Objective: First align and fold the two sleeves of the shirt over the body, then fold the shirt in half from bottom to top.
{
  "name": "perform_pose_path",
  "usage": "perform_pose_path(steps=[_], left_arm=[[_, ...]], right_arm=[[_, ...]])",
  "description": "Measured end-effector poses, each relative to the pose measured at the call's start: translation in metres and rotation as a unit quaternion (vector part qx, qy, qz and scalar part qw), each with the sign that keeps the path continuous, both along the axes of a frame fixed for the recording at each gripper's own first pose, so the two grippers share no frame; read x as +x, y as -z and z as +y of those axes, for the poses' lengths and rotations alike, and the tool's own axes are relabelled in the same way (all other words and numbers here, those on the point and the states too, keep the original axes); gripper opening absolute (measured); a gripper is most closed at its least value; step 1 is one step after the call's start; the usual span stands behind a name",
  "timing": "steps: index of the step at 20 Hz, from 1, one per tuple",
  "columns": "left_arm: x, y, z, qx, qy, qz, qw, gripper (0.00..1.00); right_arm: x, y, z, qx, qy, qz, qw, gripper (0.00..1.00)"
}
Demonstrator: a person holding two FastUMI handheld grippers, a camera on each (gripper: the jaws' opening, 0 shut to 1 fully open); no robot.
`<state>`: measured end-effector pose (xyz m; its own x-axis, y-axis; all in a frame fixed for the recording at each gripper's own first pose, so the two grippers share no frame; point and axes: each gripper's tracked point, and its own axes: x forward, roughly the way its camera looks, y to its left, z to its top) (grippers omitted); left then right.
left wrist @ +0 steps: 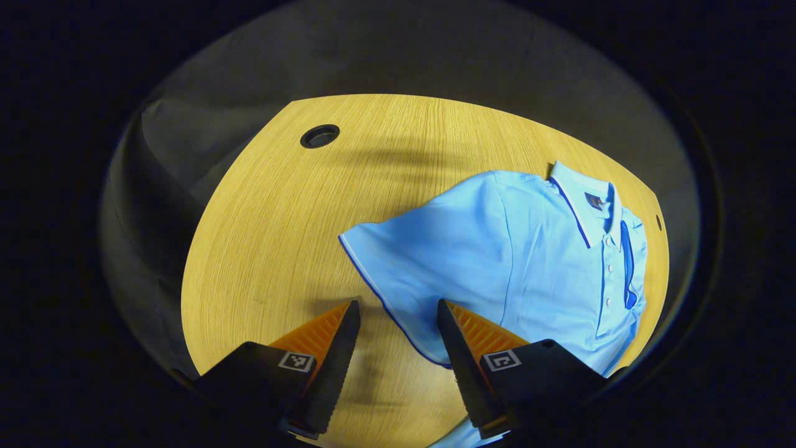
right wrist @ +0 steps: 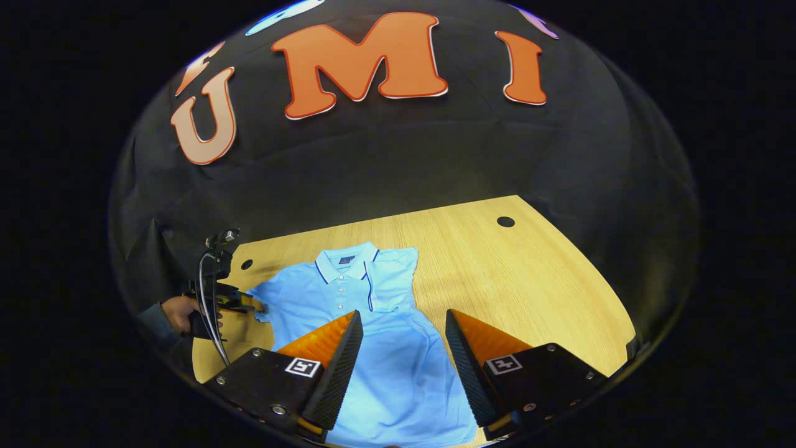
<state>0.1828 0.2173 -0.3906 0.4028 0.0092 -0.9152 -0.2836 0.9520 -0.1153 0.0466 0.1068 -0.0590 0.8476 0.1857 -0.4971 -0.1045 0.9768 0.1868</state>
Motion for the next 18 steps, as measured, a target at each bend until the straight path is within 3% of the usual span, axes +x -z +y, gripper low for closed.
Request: perform_pose_path(steps=[1,2,4,6,7,11,18], left_arm=[[-0.002,-0.003,-0.001,-0.001,-0.001,0.002,1.000,0.82],[0.002,-0.003,-0.002,0.000,0.000,-0.003,1.000,0.72],[0.008,-0.003,-0.007,-0.003,0.007,-0.010,1.000,0.28],[0.013,-0.004,-0.015,-0.012,0.023,-0.020,0.999,0.14],[0.014,-0.005,-0.019,-0.014,0.025,-0.022,0.999,0.10],[0.024,-0.031,-0.028,-0.012,0.049,-0.057,0.997,0.10],[0.050,-0.093,-0.082,-0.009,0.133,-0.133,0.982,0.10]], right_arm=[[-0.002,0.001,-0.005,-0.002,0.006,0.001,1.000,0.81],[-0.005,0.001,-0.008,-0.004,0.009,0.001,1.000,0.82],[-0.007,0.001,-0.012,-0.003,0.011,-0.001,1.000,0.82],[-0.011,0.004,-0.016,0.000,0.014,0.001,1.000,0.82],[-0.017,0.004,-0.018,0.004,0.015,0.002,1.000,0.82],[-0.033,0.013,-0.028,0.017,0.027,0.009,0.999,0.82],[-0.050,0.021,-0.049,0.010,0.052,0.015,0.999,0.82]])
